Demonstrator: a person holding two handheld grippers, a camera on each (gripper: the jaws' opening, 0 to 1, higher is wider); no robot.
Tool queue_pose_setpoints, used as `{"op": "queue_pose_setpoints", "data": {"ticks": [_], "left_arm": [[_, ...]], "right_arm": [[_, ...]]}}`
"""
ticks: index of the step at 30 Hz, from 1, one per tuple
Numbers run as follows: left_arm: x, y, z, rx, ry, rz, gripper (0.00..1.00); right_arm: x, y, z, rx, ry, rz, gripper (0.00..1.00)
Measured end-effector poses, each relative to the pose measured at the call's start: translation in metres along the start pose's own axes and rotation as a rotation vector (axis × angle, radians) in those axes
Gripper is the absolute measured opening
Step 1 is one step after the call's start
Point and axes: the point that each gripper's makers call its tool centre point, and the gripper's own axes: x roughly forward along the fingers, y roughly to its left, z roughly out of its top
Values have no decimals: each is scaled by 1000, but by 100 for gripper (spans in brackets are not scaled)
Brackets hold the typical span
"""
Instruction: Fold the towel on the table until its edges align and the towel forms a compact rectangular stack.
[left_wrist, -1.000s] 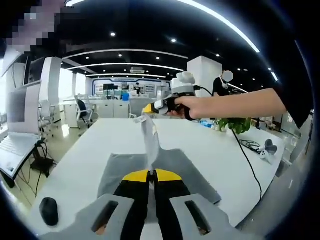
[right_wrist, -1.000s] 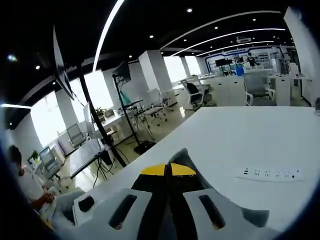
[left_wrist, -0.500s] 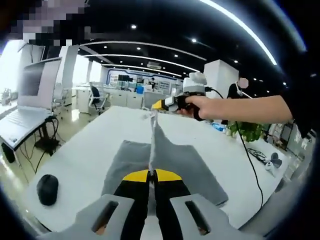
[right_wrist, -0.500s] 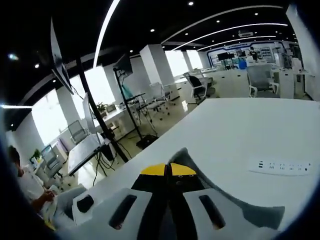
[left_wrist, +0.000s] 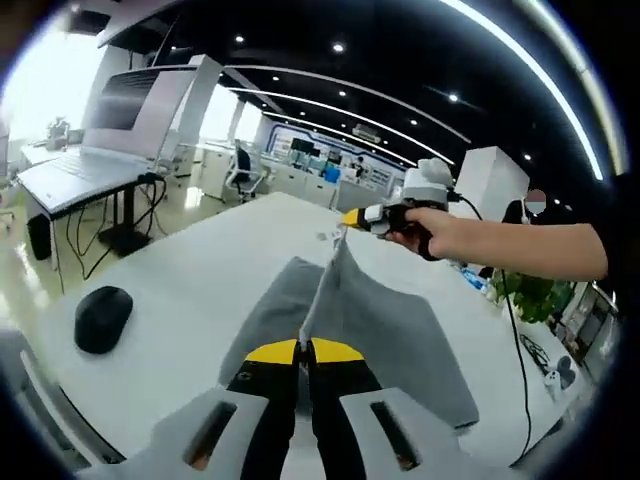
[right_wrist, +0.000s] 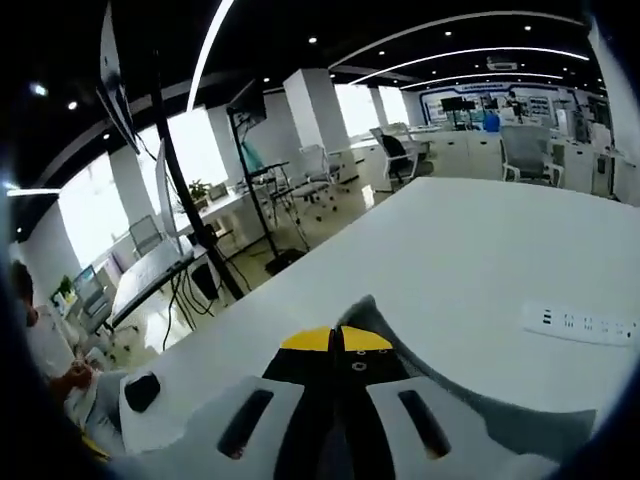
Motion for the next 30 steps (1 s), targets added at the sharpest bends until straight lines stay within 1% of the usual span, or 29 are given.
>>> {"op": "queue_pose_setpoints", "data": {"ticks": [4, 7, 11, 14, 16, 17, 19, 21, 22, 23, 24, 25, 28, 30], "left_arm": [[5, 9, -10, -17, 11, 37, 3], [10, 15, -15, 1, 16, 69, 3], [18, 27, -22, 9, 27, 102, 3], [23, 33, -26, 6, 29, 114, 3], [28, 39, -33, 19, 43, 128, 3], [30, 39, -34, 21, 47, 127, 3], [34, 45, -40, 6, 60, 135, 3], [37, 49, -43, 16, 66, 145, 3], [39, 50, -44, 19, 71, 150, 3], [41, 56, -49, 19, 80, 168, 4], [42, 59, -53, 31, 91, 181, 4], [44, 58, -55, 49, 104, 192, 4], [47, 59, -58, 32, 101, 202, 4], [48, 59, -58, 42, 106, 213, 4]], "right_arm": [[14, 3, -9, -12, 12, -6, 0], [24, 5, -17, -45, 20, -14, 0], [33, 3, -23, -39, 25, -21, 0], [41, 3, -26, -35, 22, -22, 0], [46, 3, -29, -36, 21, -24, 0], [48, 3, -30, -37, 21, -25, 0], [53, 2, -34, -44, 22, -31, 0], [59, 1, -39, -49, 26, -37, 0], [62, 0, -42, -64, 33, -41, 0], [65, 0, -46, -90, 43, -47, 0], [75, 0, -49, -113, 44, -39, 0], [81, 0, -54, -128, 53, -36, 0], [83, -1, -54, -143, 47, -35, 0], [85, 0, -53, -151, 42, -18, 0]]}}
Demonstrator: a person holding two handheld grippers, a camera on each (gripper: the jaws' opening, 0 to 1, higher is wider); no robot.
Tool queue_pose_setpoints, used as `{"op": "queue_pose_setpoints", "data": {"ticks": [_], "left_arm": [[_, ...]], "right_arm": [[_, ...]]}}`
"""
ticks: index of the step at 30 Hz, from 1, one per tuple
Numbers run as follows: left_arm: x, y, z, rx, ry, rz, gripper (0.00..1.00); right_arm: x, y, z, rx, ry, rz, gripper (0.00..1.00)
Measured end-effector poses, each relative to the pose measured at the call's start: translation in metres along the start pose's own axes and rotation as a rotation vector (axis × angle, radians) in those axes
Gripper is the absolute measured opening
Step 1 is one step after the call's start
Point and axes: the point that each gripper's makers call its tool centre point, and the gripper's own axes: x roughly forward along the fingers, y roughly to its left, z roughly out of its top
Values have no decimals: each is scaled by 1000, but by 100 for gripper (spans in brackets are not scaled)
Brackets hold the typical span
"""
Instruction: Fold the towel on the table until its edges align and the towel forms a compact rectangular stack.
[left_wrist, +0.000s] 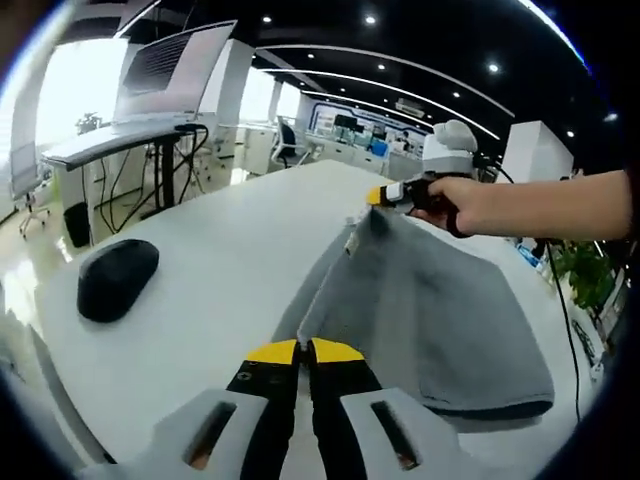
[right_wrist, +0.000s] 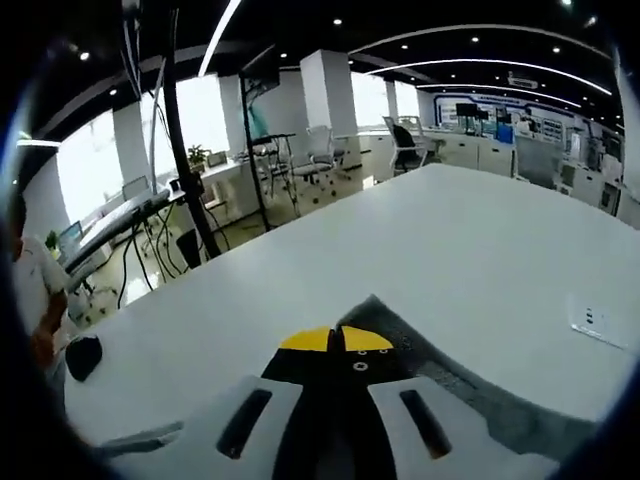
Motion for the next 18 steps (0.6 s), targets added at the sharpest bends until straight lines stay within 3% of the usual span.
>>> {"op": "queue_pose_setpoints", "data": {"ticks": [3, 7, 9, 16, 18], "left_arm": [[2, 0, -1, 5, 5, 0, 4], [0, 8, -1, 132, 31, 38, 7], [-1, 10, 3, 146, 21, 48, 12], [-1, 3, 13, 208, 8, 3, 24], [0, -2, 8, 262, 50, -19, 30]], "right_arm": [[2, 0, -1, -69, 5, 15, 0], [-1, 2, 3, -71, -16, 41, 4], [-4, 1, 5, -75, -26, 47, 9], [-12, 1, 10, -72, -26, 71, 18], [-16, 2, 8, -78, -9, 88, 22]]}}
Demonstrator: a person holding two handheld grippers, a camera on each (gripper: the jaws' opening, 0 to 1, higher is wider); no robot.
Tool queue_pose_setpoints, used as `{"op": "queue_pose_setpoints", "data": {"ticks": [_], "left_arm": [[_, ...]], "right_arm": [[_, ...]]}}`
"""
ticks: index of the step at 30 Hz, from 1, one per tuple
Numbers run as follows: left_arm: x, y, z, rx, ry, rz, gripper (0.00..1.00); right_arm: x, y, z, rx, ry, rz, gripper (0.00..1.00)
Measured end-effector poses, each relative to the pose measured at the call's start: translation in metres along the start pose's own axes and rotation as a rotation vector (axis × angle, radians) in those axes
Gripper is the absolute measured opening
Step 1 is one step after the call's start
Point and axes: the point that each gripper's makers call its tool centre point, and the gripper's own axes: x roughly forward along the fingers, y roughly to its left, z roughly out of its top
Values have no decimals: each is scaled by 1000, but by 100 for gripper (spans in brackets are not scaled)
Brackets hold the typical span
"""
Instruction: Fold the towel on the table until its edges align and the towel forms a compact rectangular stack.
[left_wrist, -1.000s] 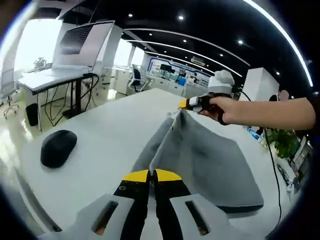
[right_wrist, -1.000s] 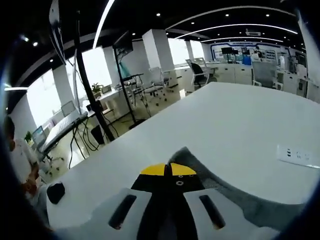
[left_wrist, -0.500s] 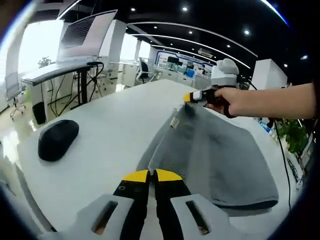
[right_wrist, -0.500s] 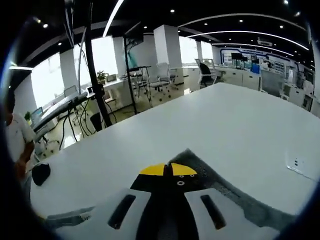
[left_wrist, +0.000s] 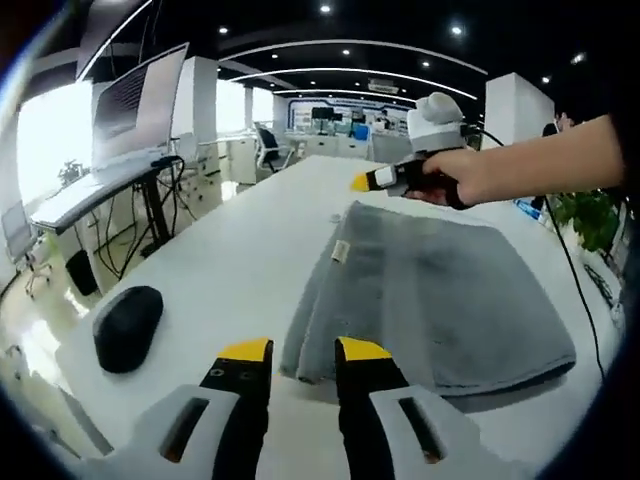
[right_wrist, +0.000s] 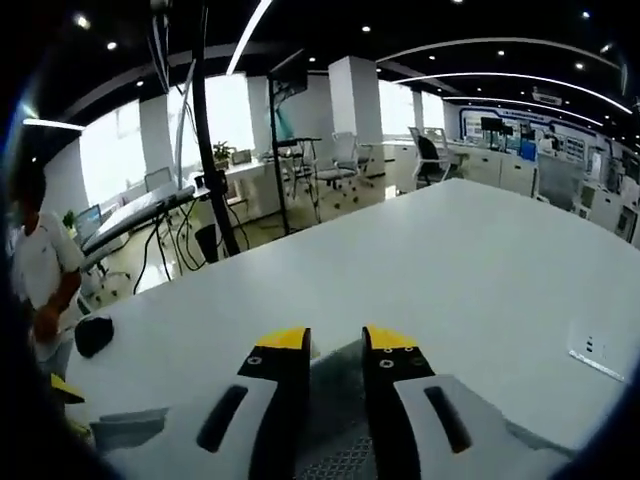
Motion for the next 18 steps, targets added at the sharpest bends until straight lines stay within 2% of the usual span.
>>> {"op": "queue_pose_setpoints", "data": {"ticks": [3, 7, 10, 15, 18], "left_arm": [[-1, -7, 6, 34, -25, -4, 35], [-4, -24, 11, 67, -27, -29, 40], [-5, -28, 12, 69, -33, -38, 43], [-6, -38, 7, 87, 7, -70, 55], [-10, -47, 5, 97, 16, -87, 56]], "right_arm": [[-6, 1, -9, -24, 45, 38, 27], [-15, -3, -14, -21, 58, 50, 30], [-22, -7, -15, -29, 56, 55, 31], [-32, -4, -20, -53, 75, 99, 39], [-43, -4, -24, -60, 86, 113, 39]]}}
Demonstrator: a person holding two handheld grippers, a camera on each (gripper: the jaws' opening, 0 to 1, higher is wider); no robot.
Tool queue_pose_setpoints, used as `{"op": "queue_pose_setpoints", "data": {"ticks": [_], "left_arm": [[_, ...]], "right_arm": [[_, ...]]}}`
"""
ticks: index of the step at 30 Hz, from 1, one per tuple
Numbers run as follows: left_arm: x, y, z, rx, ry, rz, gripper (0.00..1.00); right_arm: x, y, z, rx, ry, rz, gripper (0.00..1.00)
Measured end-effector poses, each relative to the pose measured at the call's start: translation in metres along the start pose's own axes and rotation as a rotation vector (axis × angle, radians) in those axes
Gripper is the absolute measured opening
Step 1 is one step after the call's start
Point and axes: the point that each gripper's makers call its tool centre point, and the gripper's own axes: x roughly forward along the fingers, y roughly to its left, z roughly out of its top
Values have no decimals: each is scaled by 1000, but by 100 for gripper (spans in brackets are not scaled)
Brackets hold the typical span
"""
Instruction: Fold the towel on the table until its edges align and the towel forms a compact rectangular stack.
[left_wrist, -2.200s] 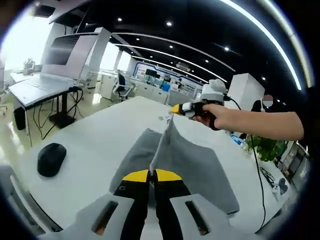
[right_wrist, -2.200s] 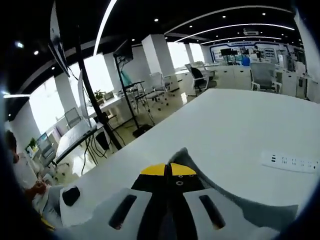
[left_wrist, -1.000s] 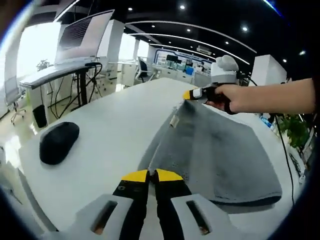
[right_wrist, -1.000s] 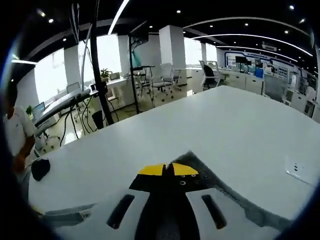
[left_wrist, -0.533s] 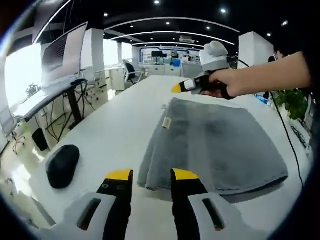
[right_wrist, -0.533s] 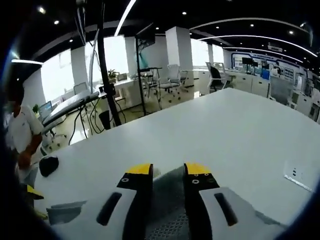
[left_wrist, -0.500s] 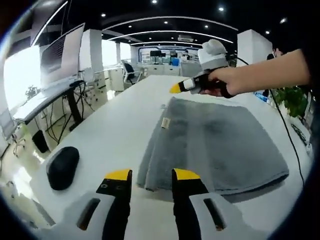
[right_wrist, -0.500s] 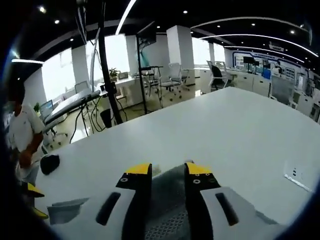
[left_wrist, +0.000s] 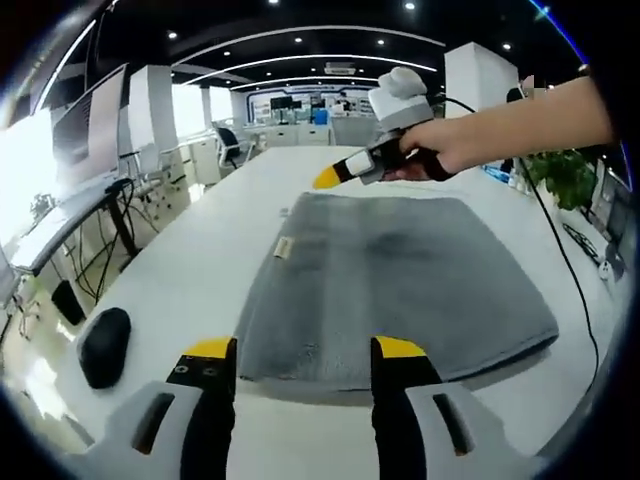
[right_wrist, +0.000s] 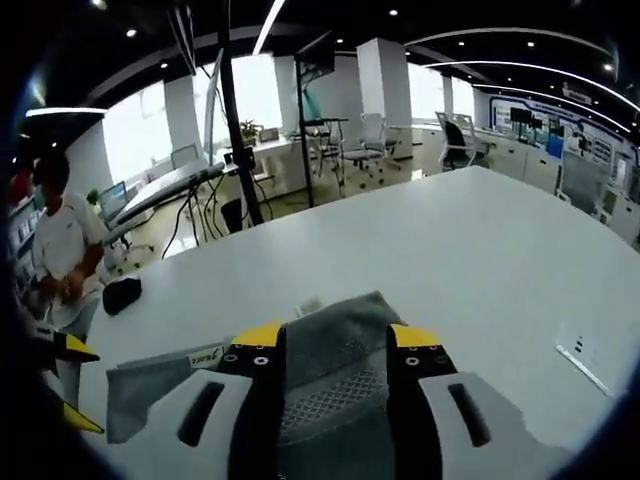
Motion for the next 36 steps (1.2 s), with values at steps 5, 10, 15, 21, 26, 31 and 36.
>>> {"op": "queue_pose_setpoints", "data": {"ticks": [5, 10, 15, 21, 26, 31, 36], "left_arm": [[-3, -28, 2, 31, 12, -60, 56], [-8, -53, 9, 77, 16, -109, 56], [-13, -67, 19, 93, 9, -132, 58], [-16, -78, 27, 95, -8, -144, 61], [-14, -88, 27, 97, -25, -178, 72], [-17, -111, 26, 111, -18, -241, 76], [-21, -141, 24, 140, -1, -319, 76]], "right_arm": [[-13, -7, -9, -11, 15, 3, 39], [-29, -10, -20, -2, 22, 0, 40], [-51, -16, -20, -17, 31, -6, 40], [-81, -35, -17, -8, 16, -40, 40], [-102, -47, -19, -12, 13, -58, 40], [-125, -63, -32, -118, 70, -96, 41], [-146, -69, -43, -139, 84, -94, 41]]}}
